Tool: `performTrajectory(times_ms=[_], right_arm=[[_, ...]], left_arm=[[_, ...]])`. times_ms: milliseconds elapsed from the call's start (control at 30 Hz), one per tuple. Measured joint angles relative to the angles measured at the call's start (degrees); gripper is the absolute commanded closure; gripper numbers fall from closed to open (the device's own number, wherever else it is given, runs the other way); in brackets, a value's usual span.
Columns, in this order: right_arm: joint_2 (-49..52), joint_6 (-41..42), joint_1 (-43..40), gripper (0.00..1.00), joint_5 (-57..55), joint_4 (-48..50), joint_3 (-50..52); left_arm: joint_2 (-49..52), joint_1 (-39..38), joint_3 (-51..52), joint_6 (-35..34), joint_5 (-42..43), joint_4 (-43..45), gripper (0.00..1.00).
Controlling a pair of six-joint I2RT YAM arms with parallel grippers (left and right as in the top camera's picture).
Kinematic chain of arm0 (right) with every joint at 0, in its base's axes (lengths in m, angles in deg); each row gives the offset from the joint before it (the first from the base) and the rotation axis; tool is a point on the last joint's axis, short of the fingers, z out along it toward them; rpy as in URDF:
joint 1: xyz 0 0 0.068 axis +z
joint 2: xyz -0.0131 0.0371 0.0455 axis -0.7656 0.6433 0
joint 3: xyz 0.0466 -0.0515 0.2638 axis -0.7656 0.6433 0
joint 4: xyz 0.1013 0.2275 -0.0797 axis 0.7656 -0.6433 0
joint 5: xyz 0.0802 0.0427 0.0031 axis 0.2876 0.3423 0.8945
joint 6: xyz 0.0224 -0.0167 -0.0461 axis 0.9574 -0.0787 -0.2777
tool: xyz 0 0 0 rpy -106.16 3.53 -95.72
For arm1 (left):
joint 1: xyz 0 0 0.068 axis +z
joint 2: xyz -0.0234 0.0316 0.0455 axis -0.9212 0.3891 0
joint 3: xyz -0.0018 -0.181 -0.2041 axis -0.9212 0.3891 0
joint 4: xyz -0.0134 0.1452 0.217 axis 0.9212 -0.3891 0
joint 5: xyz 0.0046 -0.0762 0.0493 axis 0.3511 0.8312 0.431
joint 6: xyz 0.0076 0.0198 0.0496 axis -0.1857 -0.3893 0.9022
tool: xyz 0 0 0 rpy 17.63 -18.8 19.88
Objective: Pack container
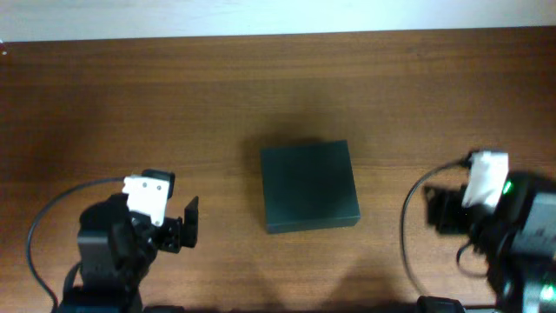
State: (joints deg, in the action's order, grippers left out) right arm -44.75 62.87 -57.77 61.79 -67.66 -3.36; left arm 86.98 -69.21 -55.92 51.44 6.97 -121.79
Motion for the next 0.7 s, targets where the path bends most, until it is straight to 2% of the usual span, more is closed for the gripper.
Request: performTrajectory(times_ms=[200, 700], right_arm=[[-9.84, 2.01, 1.81, 0.01, 0.42, 0.83, 7.54], [-10.64, 2.32, 1.81, 0.01, 0.42, 1.03, 7.74]], left_arm=[[-2.38, 0.00, 0.22, 0.02, 0.00, 0.35, 0.01], [-2.25, 0.00, 0.33, 0.02, -0.02, 0.31, 0.01]])
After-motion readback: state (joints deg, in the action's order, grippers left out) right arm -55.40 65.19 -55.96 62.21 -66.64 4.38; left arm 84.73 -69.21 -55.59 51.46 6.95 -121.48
